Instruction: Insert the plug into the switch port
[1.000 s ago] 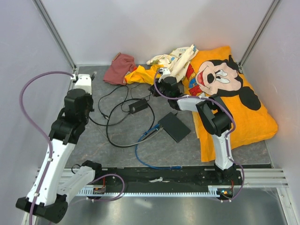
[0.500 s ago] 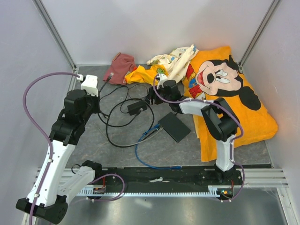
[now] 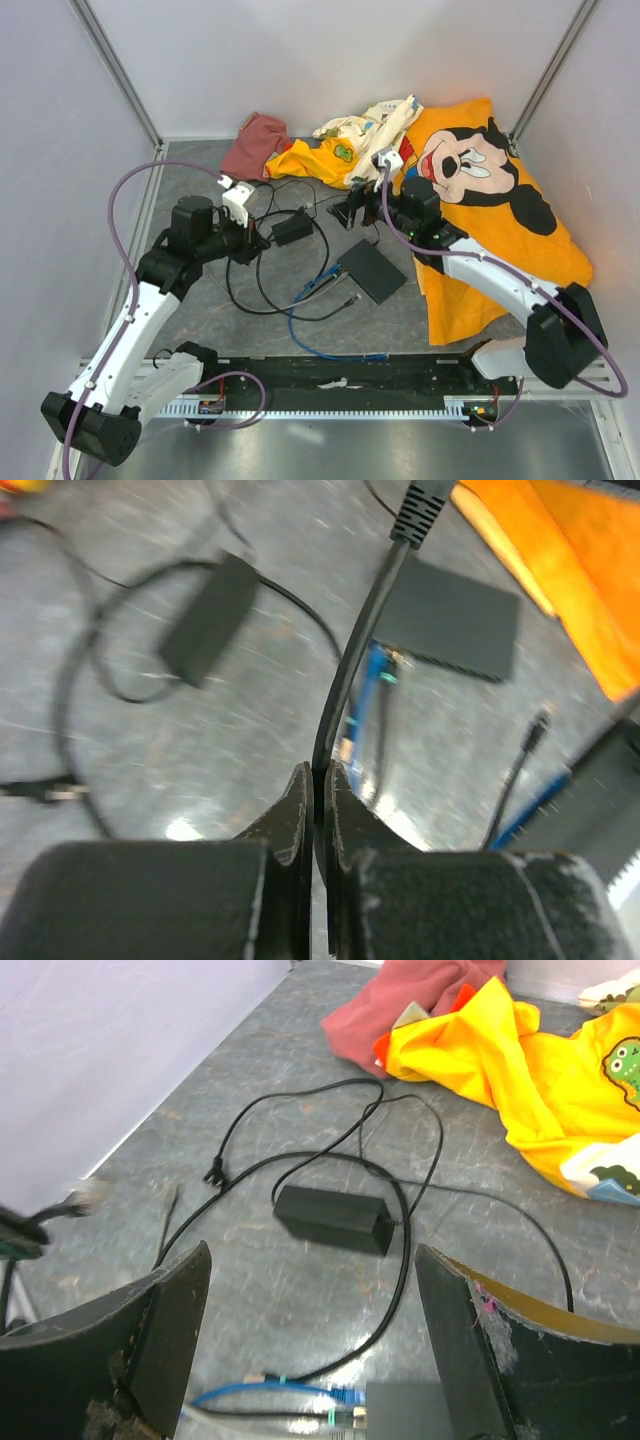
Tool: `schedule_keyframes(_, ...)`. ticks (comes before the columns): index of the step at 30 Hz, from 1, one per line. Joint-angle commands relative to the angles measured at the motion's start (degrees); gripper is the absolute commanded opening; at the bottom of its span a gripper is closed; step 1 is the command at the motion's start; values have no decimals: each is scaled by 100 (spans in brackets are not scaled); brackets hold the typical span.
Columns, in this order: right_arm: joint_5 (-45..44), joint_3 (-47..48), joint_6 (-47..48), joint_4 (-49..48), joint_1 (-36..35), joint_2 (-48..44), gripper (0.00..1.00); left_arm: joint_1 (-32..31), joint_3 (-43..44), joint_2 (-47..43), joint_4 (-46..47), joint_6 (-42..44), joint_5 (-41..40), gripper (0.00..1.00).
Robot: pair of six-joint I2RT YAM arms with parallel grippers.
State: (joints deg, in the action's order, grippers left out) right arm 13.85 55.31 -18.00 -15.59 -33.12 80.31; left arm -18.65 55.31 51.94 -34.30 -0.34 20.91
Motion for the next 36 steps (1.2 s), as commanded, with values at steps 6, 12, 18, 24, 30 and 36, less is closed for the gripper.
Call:
schedule_keyframes(6, 1934, -951, 929, -198, 122, -886, 90, -375, -380, 404, 363, -493, 1267, 2)
schedule_keyframes(12, 2840, -1057, 1755, -6, 113, -1017, 87, -472, -389, 492, 354, -458, 1425, 2)
schedule_keyframes(18, 3238, -909, 2283, 267, 122, -1027, 85, -657, -328, 615, 319, -362, 1548, 2)
schedule_keyframes(24, 3423, -601, 2415, 513, 113, -825, 80, -885, -249, 730, 179, -178, 1460, 2)
schedule_keyframes(30, 3686, -477, 2415, 618, 122, -754, 71, -964, -231, 721, 56, -45, 1381, 2)
schedule_keyframes(36, 3757, -433, 2538, 883, 122, -693, 35, -991, -178, 730, 47, -10, 1346, 2)
